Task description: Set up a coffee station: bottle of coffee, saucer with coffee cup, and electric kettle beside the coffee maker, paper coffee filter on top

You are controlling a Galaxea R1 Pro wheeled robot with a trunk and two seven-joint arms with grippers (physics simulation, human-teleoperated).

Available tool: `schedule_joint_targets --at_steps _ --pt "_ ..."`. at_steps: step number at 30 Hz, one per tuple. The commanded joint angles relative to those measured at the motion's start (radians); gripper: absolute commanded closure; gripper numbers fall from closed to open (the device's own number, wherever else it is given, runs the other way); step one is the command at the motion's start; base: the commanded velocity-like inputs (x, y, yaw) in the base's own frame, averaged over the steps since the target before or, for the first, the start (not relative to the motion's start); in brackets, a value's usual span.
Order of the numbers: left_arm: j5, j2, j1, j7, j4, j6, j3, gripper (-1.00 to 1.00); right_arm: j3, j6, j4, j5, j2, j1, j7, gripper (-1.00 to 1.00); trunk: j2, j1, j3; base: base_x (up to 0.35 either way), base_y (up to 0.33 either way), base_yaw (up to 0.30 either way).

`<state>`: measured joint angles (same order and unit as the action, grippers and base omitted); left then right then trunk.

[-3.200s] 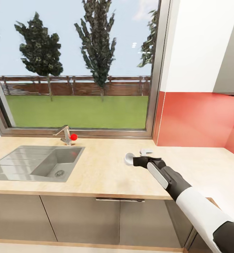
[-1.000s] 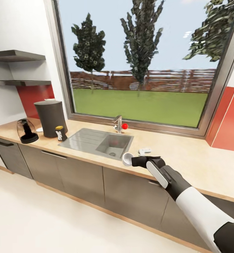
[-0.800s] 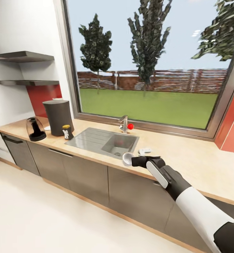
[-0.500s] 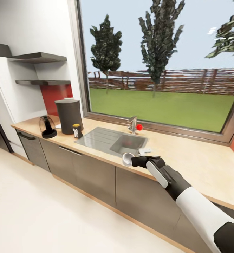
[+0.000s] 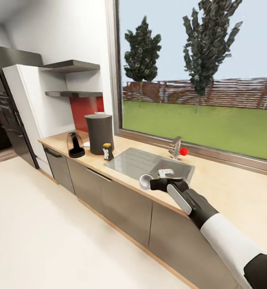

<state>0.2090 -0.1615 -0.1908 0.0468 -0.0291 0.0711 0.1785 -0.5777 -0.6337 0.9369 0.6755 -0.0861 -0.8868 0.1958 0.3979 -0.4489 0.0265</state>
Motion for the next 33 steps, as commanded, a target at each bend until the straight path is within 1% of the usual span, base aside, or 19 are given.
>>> schedule_joint_targets --at_steps 1,12,33 --pt "0.009 0.000 -0.002 0.001 -0.003 0.006 0.009 -1.00 -0.004 -0.001 0.002 0.012 -0.001 -0.001 0.008 1.00 0.002 -0.001 0.002 0.300 0.157 0.277" --pt "0.009 0.001 -0.002 0.001 -0.003 0.006 0.009 -1.00 -0.004 -0.001 0.002 0.012 -0.001 -0.001 0.008 1.00 0.002 -0.001 0.002 0.300 0.176 0.277" --pt "0.009 0.002 -0.002 0.001 -0.003 0.006 0.009 -1.00 -0.004 -0.001 0.002 0.012 -0.001 -0.001 0.008 1.00 0.002 -0.001 0.002 0.298 0.216 0.277"
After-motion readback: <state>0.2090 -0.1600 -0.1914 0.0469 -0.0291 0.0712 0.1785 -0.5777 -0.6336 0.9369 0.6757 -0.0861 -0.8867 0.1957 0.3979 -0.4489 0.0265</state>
